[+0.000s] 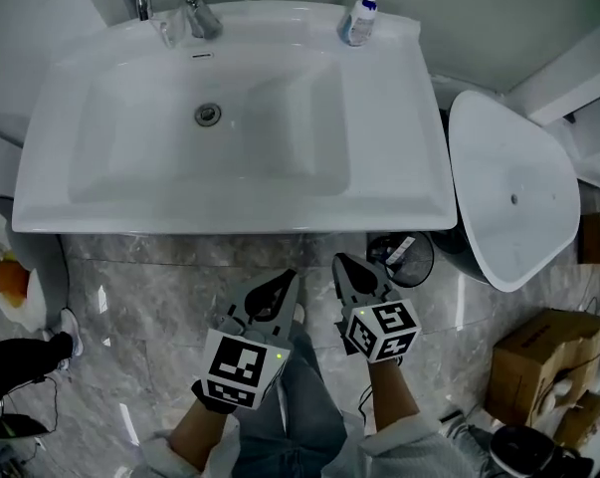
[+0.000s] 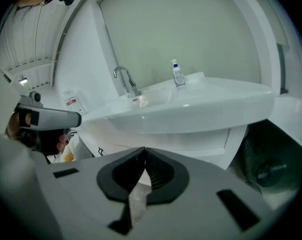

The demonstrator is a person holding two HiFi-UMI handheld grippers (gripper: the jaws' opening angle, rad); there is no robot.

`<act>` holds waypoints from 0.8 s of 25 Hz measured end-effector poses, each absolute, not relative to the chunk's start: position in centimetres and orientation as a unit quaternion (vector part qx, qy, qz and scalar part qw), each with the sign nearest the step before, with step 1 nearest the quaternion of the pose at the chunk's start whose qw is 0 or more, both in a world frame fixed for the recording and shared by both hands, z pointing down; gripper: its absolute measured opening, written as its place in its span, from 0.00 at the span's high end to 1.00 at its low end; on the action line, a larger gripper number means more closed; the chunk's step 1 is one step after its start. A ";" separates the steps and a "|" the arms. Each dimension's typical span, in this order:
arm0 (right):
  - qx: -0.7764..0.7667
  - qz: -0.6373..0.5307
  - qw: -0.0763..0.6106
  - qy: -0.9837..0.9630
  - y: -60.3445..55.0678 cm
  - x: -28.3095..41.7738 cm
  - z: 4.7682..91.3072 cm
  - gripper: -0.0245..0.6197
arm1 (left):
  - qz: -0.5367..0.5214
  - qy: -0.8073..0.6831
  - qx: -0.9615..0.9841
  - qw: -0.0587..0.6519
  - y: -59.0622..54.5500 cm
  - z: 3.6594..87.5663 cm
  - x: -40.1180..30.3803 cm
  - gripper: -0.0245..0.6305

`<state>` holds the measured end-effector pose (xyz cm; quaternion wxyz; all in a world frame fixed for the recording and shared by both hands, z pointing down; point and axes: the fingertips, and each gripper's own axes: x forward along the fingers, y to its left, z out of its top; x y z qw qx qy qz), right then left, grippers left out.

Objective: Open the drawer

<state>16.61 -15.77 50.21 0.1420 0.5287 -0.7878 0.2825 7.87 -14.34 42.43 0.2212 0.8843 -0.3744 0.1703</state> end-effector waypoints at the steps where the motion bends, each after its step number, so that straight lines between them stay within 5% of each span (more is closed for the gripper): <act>1: 0.529 0.284 0.145 -0.786 -16.0 16.6 51.1 0.95 | 0.171 -0.375 0.884 0.220 -14.5 42.9 7.8 0.94; 14: 0.546 0.278 0.161 -0.773 -18.8 16.0 60.3 0.94 | 0.166 -0.387 0.878 0.228 -14.5 48.3 6.6 0.94; 20: 0.558 0.287 0.169 -0.760 -19.5 16.2 64.1 0.83 | 0.155 -0.393 0.873 0.242 -14.4 50.0 6.2 0.94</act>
